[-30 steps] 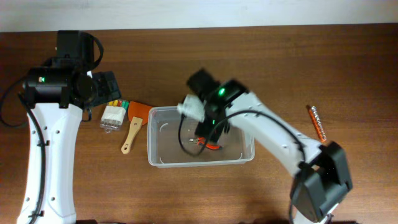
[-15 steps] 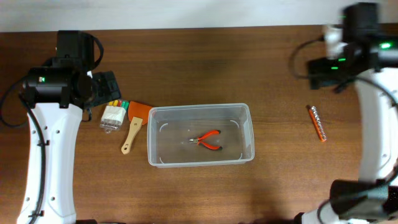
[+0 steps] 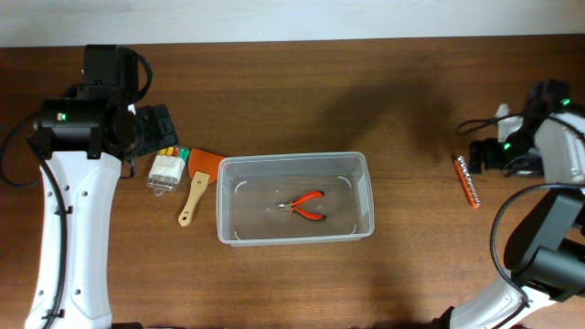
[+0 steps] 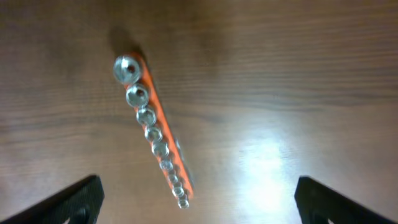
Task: Pack container
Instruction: 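Move the right gripper over the orange socket rail, then lower the right gripper and grasp the socket rail's end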
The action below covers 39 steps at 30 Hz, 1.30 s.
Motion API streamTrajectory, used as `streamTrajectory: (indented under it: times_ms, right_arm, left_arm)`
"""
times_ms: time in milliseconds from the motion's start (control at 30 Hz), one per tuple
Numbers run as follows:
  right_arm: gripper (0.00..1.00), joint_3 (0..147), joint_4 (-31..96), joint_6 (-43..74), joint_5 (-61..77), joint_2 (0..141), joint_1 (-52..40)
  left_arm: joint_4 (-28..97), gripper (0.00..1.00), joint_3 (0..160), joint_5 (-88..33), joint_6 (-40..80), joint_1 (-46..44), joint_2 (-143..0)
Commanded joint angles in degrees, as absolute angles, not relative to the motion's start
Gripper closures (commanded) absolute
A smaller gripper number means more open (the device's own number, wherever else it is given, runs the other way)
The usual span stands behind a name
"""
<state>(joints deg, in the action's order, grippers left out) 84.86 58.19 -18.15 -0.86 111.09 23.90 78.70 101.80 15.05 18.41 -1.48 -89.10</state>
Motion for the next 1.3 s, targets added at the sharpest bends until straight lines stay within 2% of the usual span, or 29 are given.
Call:
streamTrajectory:
  times_ms: [0, 167, 333, 467, 600, 833, 1000, 1200, 1267]
  right_arm:
    - [0.01, 79.00, 52.60, -19.29, 0.47, 111.04, 22.41]
    - [0.00, 72.51, 44.58, -19.31, 0.45, 111.07, 22.13]
    - [0.06, 68.40, 38.52, -20.82, 0.45, 111.07, 22.13]
    - [0.06, 66.06, 35.70, -20.80, 0.45, 111.09, 22.13]
    - [0.23, 65.49, 35.57, -20.75, 0.47, 111.13, 22.13]
    - [0.40, 65.49, 36.38, -20.73, 0.93, 111.11, 22.13]
    - [0.72, 65.49, 36.60, -20.51, 1.13, 111.13, 22.13]
    - [0.75, 65.49, 36.60, -19.44, 1.80, 111.13, 22.13]
    - [0.81, 65.49, 36.60, -19.44, 1.80, 111.11, 22.13]
  left_arm:
    - [78.70, 0.01, 102.15, 15.27, 18.20, -1.34, -89.12]
    - [78.72, 0.01, 102.15, 15.27, 18.22, -1.45, -89.12]
    - [78.70, 0.01, 102.15, 15.25, 18.24, -1.48, -89.12]
    - [78.89, 0.01, 102.15, 15.25, 18.24, -1.48, -89.12]
    - [78.89, 0.01, 102.15, 15.27, 18.22, -1.48, -89.12]
    - [78.91, 0.01, 102.15, 15.27, 18.22, -1.48, -89.12]
    - [78.98, 0.01, 102.15, 15.27, 18.22, -1.48, -89.12]
    - [78.98, 0.01, 102.15, 15.27, 18.22, -1.48, -89.12]
    - [78.98, 0.01, 102.15, 15.27, 18.22, -1.48, -89.12]
